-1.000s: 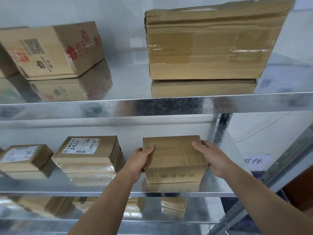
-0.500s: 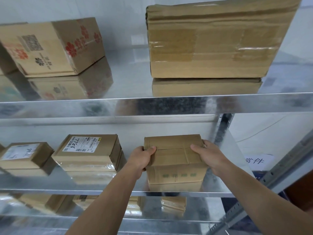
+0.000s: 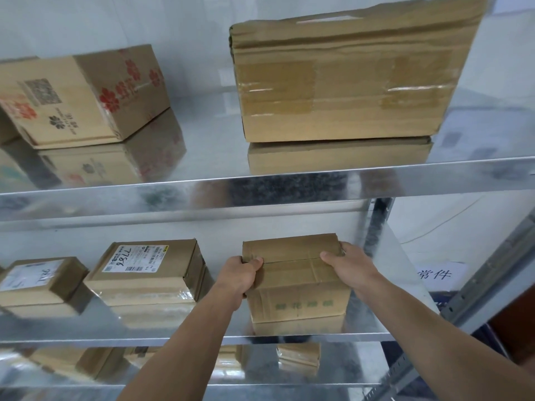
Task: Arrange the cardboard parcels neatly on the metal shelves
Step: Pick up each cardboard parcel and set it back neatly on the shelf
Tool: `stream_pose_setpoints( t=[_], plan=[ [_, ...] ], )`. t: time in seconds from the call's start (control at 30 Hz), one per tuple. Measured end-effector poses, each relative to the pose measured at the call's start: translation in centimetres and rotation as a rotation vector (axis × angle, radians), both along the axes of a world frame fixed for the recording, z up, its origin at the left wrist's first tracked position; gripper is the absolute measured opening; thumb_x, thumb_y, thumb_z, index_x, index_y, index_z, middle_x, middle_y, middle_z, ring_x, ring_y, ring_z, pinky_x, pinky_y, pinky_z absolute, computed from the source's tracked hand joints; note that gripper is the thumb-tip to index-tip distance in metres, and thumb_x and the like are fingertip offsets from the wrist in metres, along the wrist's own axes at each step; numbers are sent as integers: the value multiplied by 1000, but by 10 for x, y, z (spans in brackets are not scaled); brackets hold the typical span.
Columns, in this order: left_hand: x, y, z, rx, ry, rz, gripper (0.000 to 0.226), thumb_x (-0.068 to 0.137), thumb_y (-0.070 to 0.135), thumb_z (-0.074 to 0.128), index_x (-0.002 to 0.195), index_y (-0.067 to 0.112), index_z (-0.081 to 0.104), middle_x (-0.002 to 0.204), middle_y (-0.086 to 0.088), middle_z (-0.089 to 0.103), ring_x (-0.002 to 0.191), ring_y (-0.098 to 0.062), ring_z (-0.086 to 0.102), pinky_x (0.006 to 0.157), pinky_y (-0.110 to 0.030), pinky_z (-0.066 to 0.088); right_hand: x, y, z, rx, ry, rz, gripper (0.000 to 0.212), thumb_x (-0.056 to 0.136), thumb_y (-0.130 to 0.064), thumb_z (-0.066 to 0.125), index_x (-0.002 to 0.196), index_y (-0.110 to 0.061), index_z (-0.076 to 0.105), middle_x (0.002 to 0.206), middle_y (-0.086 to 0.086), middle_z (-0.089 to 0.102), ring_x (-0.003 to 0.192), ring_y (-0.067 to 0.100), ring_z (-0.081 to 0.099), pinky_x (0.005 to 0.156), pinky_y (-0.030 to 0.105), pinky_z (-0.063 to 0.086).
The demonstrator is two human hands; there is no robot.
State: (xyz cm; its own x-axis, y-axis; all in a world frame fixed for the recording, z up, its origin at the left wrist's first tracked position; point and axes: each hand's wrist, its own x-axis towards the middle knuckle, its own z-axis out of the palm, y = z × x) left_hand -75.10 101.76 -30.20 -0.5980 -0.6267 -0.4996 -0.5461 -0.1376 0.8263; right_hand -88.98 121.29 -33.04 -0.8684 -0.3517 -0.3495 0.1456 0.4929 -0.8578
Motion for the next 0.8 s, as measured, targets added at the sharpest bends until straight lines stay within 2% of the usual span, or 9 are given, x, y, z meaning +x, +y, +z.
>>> stream_pose_setpoints(
  t=[0.1,0.23,0.33,0.4,0.43,0.53,0.6,0.73,0.8],
  plan=[
    [1,1,4,7,0,-9,21,100,35,63,108,15,64,109,-10,69,103,-30,65,98,-51,54,-1,3,3,-12,-14,7,48,89,-50,71,130,-26,62,117,-4,70,106,24,69,100,46,55],
    [7,-2,7,-11,10,-47,22,100,39,61,109,19,64,106,-4,69,100,-23,64,94,-42,54,2,13,10,-79,-61,39,43,90,-50,72,127,-33,61,116,-9,70,108,19,69,103,47,53],
    [11,-4,11,4,64,-77,15,101,35,62,110,23,64,107,2,69,95,-15,64,75,-29,51,0,19,12,-99,-78,58,58,85,-70,66,133,-38,57,130,-17,63,120,15,60,112,47,45],
    [12,-7,11,44,120,-77,21,99,25,65,120,20,66,111,-1,72,98,-17,67,74,-28,51,-6,21,12,-108,-108,20,80,71,-92,55,135,-43,56,137,-18,59,125,15,57,111,48,45],
    [12,-9,11,57,151,-78,27,98,18,66,125,20,65,112,-2,73,100,-18,68,76,-28,51,-11,21,10,-115,-122,-24,85,69,-95,50,136,-44,56,137,-15,61,124,17,59,109,49,47],
    [13,-10,5,77,182,-98,42,93,7,62,133,23,60,117,-6,72,108,-23,66,87,-32,52,-15,24,12,-198,-147,-113,60,90,-78,44,130,-36,60,125,-5,68,116,21,64,104,51,51],
    [14,-6,3,93,182,-99,39,94,5,56,131,18,58,115,-7,68,107,-24,62,91,-35,48,-12,26,14,-250,-134,-140,40,101,-63,44,118,-32,63,116,-2,71,109,23,68,100,52,55],
    [14,6,-2,163,180,-50,26,98,13,49,124,13,55,123,-11,60,115,-31,58,100,-43,48,-7,31,12,-266,-76,-165,16,103,-41,54,110,-30,62,110,7,73,100,30,72,96,54,57],
    [14,10,-7,201,192,-21,26,98,17,50,123,10,54,126,-13,61,114,-32,60,99,-43,49,-5,32,8,-244,-53,-161,4,103,-28,56,106,-28,60,109,9,71,96,31,71,87,48,58]
  ],
)
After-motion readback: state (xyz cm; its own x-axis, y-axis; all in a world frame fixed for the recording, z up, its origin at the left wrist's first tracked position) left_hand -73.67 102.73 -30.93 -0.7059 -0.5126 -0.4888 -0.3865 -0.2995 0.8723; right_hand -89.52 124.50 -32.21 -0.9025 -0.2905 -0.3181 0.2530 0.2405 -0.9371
